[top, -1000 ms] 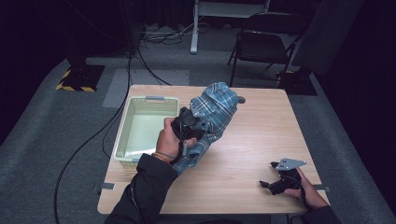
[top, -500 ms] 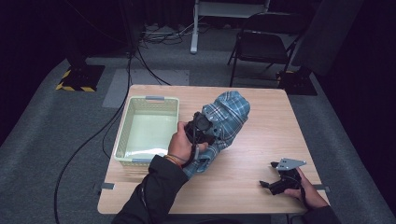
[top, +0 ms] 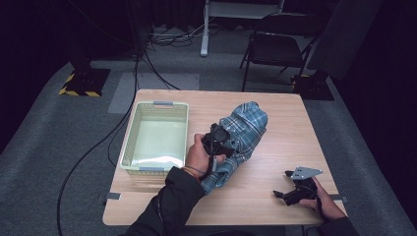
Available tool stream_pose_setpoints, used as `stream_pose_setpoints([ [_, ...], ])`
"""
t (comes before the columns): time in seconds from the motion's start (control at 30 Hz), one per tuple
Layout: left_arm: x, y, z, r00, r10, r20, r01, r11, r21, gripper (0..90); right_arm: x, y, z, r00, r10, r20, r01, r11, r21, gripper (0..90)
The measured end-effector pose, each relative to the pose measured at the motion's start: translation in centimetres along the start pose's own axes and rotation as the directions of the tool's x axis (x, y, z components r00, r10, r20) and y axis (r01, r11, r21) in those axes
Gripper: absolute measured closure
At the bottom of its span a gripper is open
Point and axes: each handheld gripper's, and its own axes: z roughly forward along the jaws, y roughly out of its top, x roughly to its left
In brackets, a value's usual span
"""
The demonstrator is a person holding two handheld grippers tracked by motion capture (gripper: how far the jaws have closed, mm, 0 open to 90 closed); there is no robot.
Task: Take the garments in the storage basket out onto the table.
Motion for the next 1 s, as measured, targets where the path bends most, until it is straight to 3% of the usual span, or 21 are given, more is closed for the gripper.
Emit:
stream_pose_setpoints([
  [0.23,0.0,-0.2,1.3,0.9995,-0.029,0.01,0.029,0.9995,0.012,47.8,0.0,0.0,0.0,1.0,-0.001,0.0,0.001,1.0,0.0,0.6],
  [0.47,0.5,-0.7,2.4,0.9984,-0.057,-0.004,0.057,0.9981,0.024,47.6,0.0,0.0,0.0,1.0,-0.001,0.0,0.001,1.0,0.0,0.6],
  [1.0,1.2,-1.3,4.6,0.9899,-0.141,-0.012,0.142,0.9892,0.037,47.1,0.0,0.0,0.0,1.0,-0.001,0.0,0.001,1.0,0.0,0.6],
])
